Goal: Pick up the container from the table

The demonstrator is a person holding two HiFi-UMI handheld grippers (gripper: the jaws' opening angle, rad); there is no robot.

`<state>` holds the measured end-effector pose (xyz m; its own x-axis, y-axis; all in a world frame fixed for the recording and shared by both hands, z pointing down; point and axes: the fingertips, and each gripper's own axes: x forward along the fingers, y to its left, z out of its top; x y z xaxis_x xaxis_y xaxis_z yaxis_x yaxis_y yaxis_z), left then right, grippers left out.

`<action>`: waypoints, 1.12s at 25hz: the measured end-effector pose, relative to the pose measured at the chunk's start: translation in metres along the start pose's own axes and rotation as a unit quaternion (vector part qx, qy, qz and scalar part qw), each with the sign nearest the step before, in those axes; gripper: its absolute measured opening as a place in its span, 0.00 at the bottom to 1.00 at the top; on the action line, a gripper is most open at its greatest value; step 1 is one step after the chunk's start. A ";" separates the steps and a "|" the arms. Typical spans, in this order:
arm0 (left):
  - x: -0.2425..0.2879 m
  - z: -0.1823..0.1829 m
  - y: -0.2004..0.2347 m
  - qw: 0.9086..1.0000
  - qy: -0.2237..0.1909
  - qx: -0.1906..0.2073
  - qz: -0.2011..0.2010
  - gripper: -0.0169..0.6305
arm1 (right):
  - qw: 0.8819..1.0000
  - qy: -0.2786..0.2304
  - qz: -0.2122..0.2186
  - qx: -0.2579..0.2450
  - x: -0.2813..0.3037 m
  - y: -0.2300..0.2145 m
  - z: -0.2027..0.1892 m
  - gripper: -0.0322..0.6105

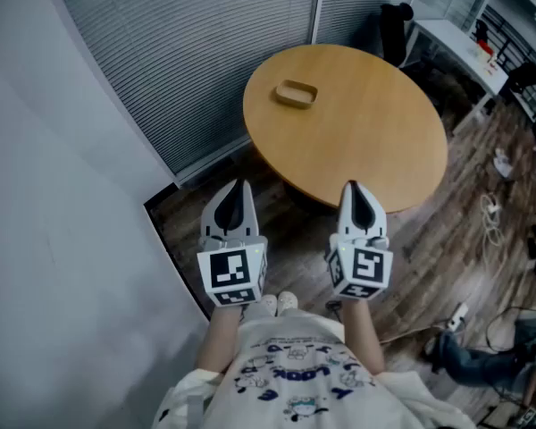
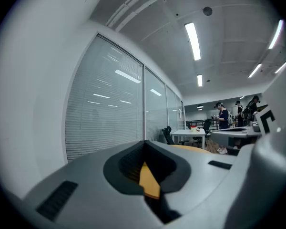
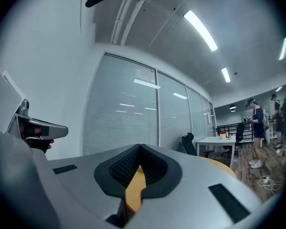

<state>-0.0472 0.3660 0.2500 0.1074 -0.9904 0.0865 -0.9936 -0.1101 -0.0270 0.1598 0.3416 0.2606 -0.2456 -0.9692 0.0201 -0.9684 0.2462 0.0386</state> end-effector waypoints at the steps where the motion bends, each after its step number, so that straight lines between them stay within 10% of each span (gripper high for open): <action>1: 0.001 0.000 0.000 1.000 0.000 0.000 0.000 0.03 | 1.000 0.000 -0.001 0.000 0.001 -0.001 0.000 0.05; 28: 0.035 -0.021 -0.002 0.999 0.015 -0.008 0.031 0.03 | 1.000 0.003 0.025 0.016 0.045 -0.017 -0.020 0.06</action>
<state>-0.0422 0.3332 0.2745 0.0440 -0.9924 0.1151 -0.9988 -0.0462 -0.0165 0.1660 0.2937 0.2811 -0.2945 -0.9553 0.0278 -0.9556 0.2947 0.0052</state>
